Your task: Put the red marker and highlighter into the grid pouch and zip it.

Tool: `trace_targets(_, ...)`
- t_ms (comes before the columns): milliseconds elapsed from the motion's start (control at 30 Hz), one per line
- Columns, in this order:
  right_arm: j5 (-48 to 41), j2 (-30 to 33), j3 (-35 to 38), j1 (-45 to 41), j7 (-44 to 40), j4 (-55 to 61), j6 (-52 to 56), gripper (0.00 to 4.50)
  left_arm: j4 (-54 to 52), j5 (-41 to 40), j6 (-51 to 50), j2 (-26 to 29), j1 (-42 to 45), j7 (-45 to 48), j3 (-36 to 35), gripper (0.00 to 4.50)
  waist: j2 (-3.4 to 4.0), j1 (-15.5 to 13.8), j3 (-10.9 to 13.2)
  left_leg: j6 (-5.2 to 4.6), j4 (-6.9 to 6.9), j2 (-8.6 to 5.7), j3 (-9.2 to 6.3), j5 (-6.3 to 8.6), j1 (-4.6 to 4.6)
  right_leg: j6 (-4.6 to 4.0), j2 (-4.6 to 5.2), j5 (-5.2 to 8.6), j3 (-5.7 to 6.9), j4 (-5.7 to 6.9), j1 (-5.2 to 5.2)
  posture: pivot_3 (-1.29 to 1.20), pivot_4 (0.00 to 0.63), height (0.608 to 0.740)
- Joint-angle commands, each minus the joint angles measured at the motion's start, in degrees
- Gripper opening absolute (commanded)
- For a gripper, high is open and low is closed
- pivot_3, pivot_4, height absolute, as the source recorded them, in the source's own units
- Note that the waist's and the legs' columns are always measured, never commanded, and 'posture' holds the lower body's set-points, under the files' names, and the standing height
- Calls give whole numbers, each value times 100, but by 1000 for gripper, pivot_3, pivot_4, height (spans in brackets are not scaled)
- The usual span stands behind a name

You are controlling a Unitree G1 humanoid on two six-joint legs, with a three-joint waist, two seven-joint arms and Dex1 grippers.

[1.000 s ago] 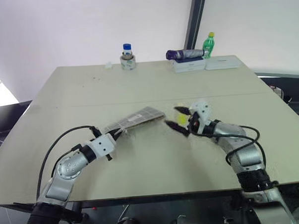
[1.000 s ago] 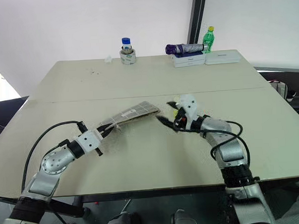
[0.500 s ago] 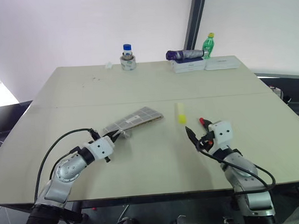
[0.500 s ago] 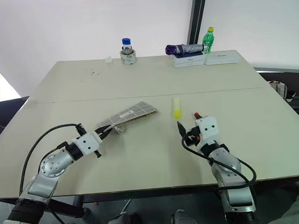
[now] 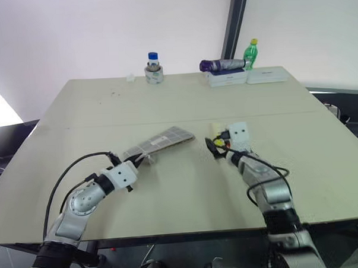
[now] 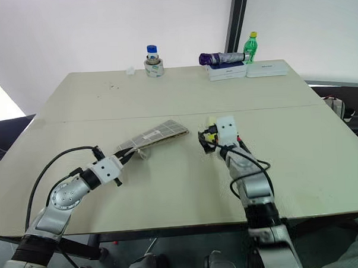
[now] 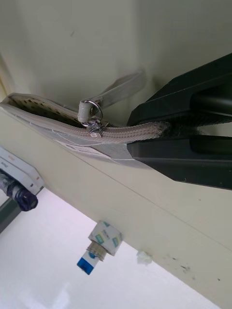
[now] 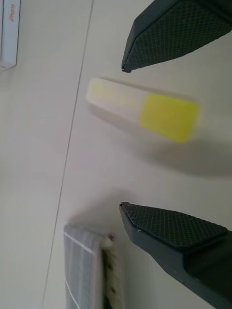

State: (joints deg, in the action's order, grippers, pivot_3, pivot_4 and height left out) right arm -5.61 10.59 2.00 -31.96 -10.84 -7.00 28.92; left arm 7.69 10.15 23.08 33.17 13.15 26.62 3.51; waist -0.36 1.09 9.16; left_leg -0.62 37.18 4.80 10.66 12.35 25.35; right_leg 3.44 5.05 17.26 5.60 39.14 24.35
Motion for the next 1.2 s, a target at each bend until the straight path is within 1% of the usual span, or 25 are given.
trace_targets(33, 26, -30, 146, -507, 251, -461, 357, 4468, -249, 34, 7, 47, -20, -118, -127, 0, 0, -7, 0, 0, -1, 0, 1, 0, 1, 0, 0, 0, 0, 0, 0, 0, 150, 740)
trace_targets(67, -21, -60, 238, -629, 349, -568, 523, 4468, -267, 42, 2, 54, -29, -122, -128, 0, 0, -5, 0, 0, -1, 0, 1, 0, 2, 0, 1, 0, 0, 0, 0, 0, 150, 740)
trace_targets(200, 53, -64, 168, -896, 467, -861, 897, 4468, -318, 58, -24, 50, -83, -157, -124, 0, 0, 9, 0, 1, -2, 0, 5, 0, 3, 0, 2, 0, 0, 0, 3, 0, 150, 740)
trace_targets(300, 319, -47, -16, -884, 693, -1123, 1000, 4468, -372, 84, -48, -4, -112, -186, -81, 0, 0, 11, 0, 1, -4, 1, 4, -1, 2, 0, 2, 0, -1, 0, 3, 0, 150, 740)
trace_targets(400, 204, -174, 18, -745, 654, -1063, 1134, 4468, -408, 114, -59, -14, -119, -196, -65, 0, -2, 13, -2, 2, -4, 0, 6, -1, 2, 0, 2, 0, -2, 0, 4, 0, 150, 740)
trace_targets(433, 164, -211, 32, -689, 635, -1019, 1169, 4232, -414, 122, -61, -13, -119, -200, -62, 0, -2, 14, -2, 2, -4, 1, 6, -1, 1, 0, 2, 0, -1, 0, 2, 0, 150, 740)
trace_targets(500, 190, -226, -1, -617, 636, -937, 1207, 3568, -425, 125, -71, -13, -121, -203, -61, 0, -2, 13, -2, 2, -5, 2, 5, -1, 1, 0, 1, 0, -2, 0, 2, 0, 150, 740)
trace_targets(533, 209, -232, -4, -598, 649, -904, 1218, 3124, -424, 122, -73, -11, -116, -199, -60, 0, -2, 12, -2, 2, -5, 2, 5, 0, 1, 0, 1, 0, -2, 0, 2, 0, 150, 740)
trace_targets(600, 229, -230, 23, -565, 685, -830, 1224, 2012, -426, 111, -71, -4, -114, -186, -60, 0, -2, 3, -2, 2, -5, 1, 5, 0, 2, 0, 2, 0, -2, 0, 3, 0, 150, 740)
trace_targets(667, 225, -198, 61, -544, 679, -744, 1229, 1039, -415, 107, -66, 0, -100, -171, -52, 0, -2, -8, -2, 2, -4, 1, 5, 0, 2, 0, 2, 0, -2, 0, 2, 0, 150, 740)
trace_targets(700, 216, -174, 88, -533, 669, -679, 1216, 881, -403, 106, -66, -2, -85, -165, -44, 0, -2, -9, -2, 2, -4, 0, 5, 0, 2, 0, 3, 0, -2, 0, 2, 0, 150, 740)
trace_targets(733, 208, -160, 106, -527, 662, -634, 1210, 885, -396, 106, -66, -4, -76, -161, -39, 0, -2, -9, -2, 2, -4, 0, 5, 0, 2, 0, 4, 0, -2, 0, 2, 0, 150, 740)
trace_targets(767, 232, -60, 43, -513, 530, -536, 1088, 885, -381, 100, -72, -12, -56, -157, -33, 0, -2, -9, -2, 2, -4, 0, 5, 0, 2, 0, 4, 0, -2, 0, 2, 0, 150, 740)
trace_targets(800, 299, 217, -182, -456, 78, -390, 669, 885, -371, 107, -73, -15, -38, -153, -21, 0, -2, -13, -2, 2, -4, 0, 5, 0, 2, 0, 4, 0, -2, 0, 2, 0, 150, 740)
trace_targets(867, 212, 974, -510, -275, -1237, -185, -62, 885, -296, 56, -58, -44, 33, -134, -9, 0, 0, -38, 0, -1, -4, -4, 5, 1, 5, 1, 6, 0, -1, -3, 3, 0, 150, 740)
trace_targets(900, -74, 1220, -503, -181, -1812, -77, -3, 885, -249, 55, -25, -39, 69, -109, 12, 0, 1, -42, 1, -7, -5, -7, 5, 5, 6, 1, 9, 0, -1, -6, 3, 0, 150, 740)
trace_targets(933, -248, 1381, -459, -114, -2087, -32, 117, 885, -211, 42, -1, -42, 99, -88, 27, 0, 0, -27, 1, -21, -4, -9, 6, 13, 7, 1, 11, 0, -2, -8, 3, 0, 150, 740)
trace_targets(967, -365, 1508, -411, -59, -2334, 26, -46, 885, -175, 5, 9, -62, 136, -66, 33, 0, -1, -15, 1, -41, -4, -9, 6, 25, 6, 1, 10, 0, -2, -9, 2, 0, 150, 740)
trace_targets(1000, -721, 1620, -307, 19, -2773, 230, 6, 885, -136, -19, 28, -76, 177, -41, 41, 0, -2, -8, 1, -42, -3, -7, 6, 25, 5, 2, 9, 0, -2, -8, 1, 0, 150, 740)
trace_targets(1067, -1086, 1893, -309, 188, -3566, 631, -202, 885, -82, -124, 24, -124, 255, 22, 33, 0, -1, 16, 2, -39, -4, 0, 5, 24, 3, 2, 2, 0, -1, -7, 2, 0, 150, 740)
trace_targets(1133, -1291, 2061, -328, 280, -4025, 827, -229, 885, -50, -224, 36, -167, 305, 83, 16, 0, 0, 31, 2, -39, -6, 3, 5, 24, 0, 2, -6, 0, -1, -7, 3, 0, 150, 740)
trace_targets(1200, -1399, 2048, -306, 289, -4109, 899, -183, 885, -45, -337, 45, -206, 336, 170, 12, 0, -1, 30, 2, -38, -6, 3, 5, 23, -1, 2, -8, 0, -1, -6, 3, 0, 150, 740)
